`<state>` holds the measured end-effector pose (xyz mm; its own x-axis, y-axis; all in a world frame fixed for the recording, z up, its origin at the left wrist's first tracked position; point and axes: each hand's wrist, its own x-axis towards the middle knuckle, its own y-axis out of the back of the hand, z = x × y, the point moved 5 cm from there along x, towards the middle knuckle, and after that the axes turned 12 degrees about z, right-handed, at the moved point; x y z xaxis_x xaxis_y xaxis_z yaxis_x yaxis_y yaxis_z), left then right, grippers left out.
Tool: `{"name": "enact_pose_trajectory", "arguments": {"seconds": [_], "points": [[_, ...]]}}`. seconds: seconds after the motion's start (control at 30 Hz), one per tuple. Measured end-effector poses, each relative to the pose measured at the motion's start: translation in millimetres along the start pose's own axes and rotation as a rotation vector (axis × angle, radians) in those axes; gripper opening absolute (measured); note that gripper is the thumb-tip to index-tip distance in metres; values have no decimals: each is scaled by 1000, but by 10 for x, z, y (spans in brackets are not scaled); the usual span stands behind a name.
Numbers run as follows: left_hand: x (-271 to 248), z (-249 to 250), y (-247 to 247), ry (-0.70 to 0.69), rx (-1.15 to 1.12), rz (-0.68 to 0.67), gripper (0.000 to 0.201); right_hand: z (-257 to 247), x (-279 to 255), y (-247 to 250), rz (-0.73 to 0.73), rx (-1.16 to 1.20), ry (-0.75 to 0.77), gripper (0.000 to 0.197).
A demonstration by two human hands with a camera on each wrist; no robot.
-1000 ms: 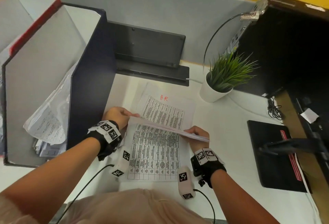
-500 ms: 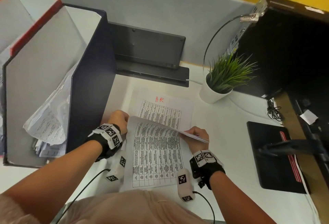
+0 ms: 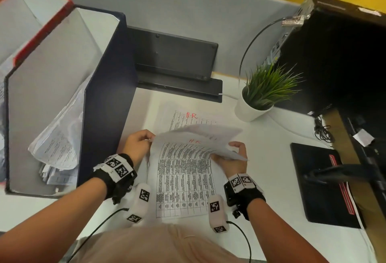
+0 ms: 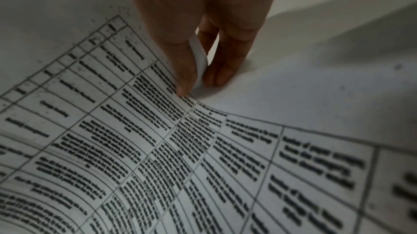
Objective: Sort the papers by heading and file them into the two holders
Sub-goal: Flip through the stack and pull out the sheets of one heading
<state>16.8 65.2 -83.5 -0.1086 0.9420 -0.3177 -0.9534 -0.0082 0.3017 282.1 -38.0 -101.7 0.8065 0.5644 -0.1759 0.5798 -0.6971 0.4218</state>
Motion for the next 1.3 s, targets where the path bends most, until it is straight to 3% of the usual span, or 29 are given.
{"name": "enact_pose_trajectory", "arguments": {"seconds": [0.1, 0.2, 0.23, 0.37, 0.57, 0.77, 0.87, 1.07, 1.1, 1.2, 1.23, 1.3], "points": [[-23, 31, -38, 80, -98, -38, 34, 7, -20, -22, -92, 96, 24, 51], [-16, 80, -68, 108, -112, -44, 32, 7, 29, -48, -123, -137, 32, 17], [-5, 94, -77, 129, -94, -44, 27, 44, 32, -35, -141, -169, -4, 16], [4, 150, -132, 238, -119, -76, 20, 71, 42, 1, -98, -24, 4, 41], [124, 68, -128, 325, -43, -31, 29, 12, 8, 26, -74, 68, 19, 41], [176, -23, -80, 218, 257, 8, 34, 83, 57, 27, -45, -11, 46, 43], [165, 2, -112, 99, 347, -8, 24, 135, 92, 12, -7, -23, 49, 43], [119, 47, -173, -81, 358, -46, 9, 136, 62, 24, -35, 104, -20, 39], [96, 68, -168, -136, 375, -27, 13, 116, 60, 15, -61, 46, -31, 36], [-4, 190, -104, -363, 289, 77, 20, 85, 60, -27, -175, -433, 27, 24], [-39, 219, -96, -397, 224, 78, 21, 71, 71, -31, -177, -495, 57, 25], [-75, 235, -96, -319, 70, 38, 18, 102, 75, -8, -120, -432, -4, 35]]}}
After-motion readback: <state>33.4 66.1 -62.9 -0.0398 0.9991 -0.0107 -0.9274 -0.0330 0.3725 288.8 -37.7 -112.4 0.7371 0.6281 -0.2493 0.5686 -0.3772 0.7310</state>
